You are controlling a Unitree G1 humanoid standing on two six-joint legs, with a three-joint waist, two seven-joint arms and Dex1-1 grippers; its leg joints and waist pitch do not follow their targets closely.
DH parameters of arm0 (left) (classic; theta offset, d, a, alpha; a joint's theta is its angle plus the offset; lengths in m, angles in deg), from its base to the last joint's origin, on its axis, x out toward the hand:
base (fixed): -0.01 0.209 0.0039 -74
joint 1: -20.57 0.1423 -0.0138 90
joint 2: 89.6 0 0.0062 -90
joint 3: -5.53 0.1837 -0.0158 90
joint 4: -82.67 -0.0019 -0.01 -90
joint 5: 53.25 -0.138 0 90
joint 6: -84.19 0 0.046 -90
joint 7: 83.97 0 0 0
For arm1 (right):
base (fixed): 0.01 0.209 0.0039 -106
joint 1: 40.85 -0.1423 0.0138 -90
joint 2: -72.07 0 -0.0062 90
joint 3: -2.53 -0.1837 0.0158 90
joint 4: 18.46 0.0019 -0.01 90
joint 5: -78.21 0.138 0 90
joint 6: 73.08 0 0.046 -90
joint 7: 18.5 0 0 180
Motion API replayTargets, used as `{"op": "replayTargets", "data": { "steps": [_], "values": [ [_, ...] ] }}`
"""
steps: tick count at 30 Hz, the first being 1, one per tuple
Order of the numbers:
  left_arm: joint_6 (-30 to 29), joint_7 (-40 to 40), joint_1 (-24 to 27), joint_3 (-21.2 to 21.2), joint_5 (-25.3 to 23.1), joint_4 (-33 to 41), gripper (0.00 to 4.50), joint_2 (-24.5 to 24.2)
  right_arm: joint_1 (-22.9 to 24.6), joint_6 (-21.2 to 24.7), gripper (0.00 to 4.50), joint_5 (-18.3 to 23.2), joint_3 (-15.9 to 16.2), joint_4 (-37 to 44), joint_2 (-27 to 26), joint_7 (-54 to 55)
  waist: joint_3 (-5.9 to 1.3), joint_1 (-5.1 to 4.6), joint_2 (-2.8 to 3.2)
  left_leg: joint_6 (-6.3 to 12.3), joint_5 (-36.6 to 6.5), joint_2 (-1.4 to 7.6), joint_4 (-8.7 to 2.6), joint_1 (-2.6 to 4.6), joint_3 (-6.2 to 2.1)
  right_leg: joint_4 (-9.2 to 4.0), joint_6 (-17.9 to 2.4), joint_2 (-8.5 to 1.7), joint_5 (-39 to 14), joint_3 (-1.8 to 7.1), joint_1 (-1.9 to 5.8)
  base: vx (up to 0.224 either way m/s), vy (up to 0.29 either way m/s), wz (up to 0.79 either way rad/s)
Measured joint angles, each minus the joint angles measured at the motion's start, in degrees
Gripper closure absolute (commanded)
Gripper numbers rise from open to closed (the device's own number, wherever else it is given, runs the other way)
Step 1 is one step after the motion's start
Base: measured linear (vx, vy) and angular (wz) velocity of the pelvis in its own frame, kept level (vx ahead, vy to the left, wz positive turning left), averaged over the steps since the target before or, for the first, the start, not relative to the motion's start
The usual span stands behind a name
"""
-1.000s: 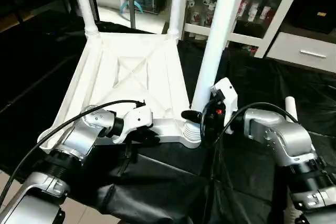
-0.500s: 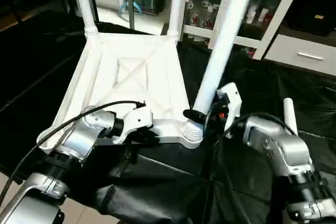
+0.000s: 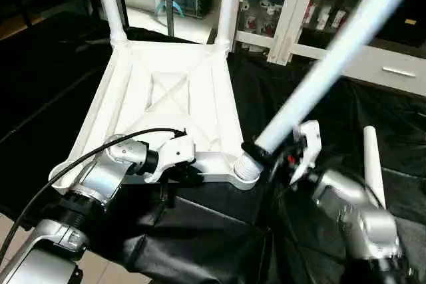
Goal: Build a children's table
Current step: Insert table leg to table base
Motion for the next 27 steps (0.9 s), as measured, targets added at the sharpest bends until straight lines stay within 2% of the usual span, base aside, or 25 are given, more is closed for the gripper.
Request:
{"op": "replayTargets", "data": {
  "steps": [2,7,14,18,22,27],
  "values": [
    [0.05,0.01,0.00,0.12,-0.04,-0.05,4.50,0.10,0.97,-2.30,2.63,-1.13,0.80,0.52,-0.01,0.39,-0.01,-0.03,0.02,0.00,0.00,0.00,-0.09,0.08,0.00,-0.18,0.11,0.00,-0.06,-0.01,-0.03,0.000,0.000,0.00],
    [0.15,-0.17,0.00,0.34,-0.08,0.01,4.50,0.23,2.46,-4.67,2.63,-3.11,2.33,2.25,0.55,0.97,-0.05,-0.07,0.07,0.00,0.00,0.00,-0.20,0.13,0.01,-0.39,0.14,0.00,-0.08,-0.01,0.09,0.000,0.000,0.00],
    [0.15,0.05,0.00,0.34,-0.12,-0.20,4.50,0.15,1.21,-6.37,2.63,-8.37,6.69,3.24,3.44,0.62,-0.10,-0.20,-0.02,0.00,0.00,0.00,-0.24,0.20,0.01,-0.37,0.15,0.00,-0.08,-0.02,0.21,0.000,0.000,0.00],
    [0.14,0.00,0.02,0.39,-0.15,-0.19,4.50,0.12,0.00,-5.78,2.63,-9.63,7.89,3.17,4.54,-0.22,-0.16,-0.25,-0.11,0.00,0.00,0.00,-0.25,0.23,0.01,-0.40,0.17,0.01,-0.10,-0.02,0.38,0.000,0.000,0.00],
    [0.10,0.16,0.13,0.36,-0.15,-0.21,4.50,-0.06,-2.57,-2.37,2.63,-9.53,8.28,2.31,5.03,-1.25,-0.18,-0.36,-0.17,0.00,0.00,0.00,-0.27,0.33,0.00,-0.38,0.17,0.01,-0.10,-0.02,0.54,0.000,0.000,0.00],
    [-0.11,0.36,0.43,0.32,-0.15,-0.21,4.50,-0.22,-4.64,0.66,2.63,-7.95,7.61,0.48,4.71,-1.62,-0.16,-0.56,-0.24,-0.01,-0.01,0.00,-0.32,0.84,-0.01,-0.51,0.46,0.01,-0.27,-0.02,0.72,0.000,0.000,0.00]
  ]
}}
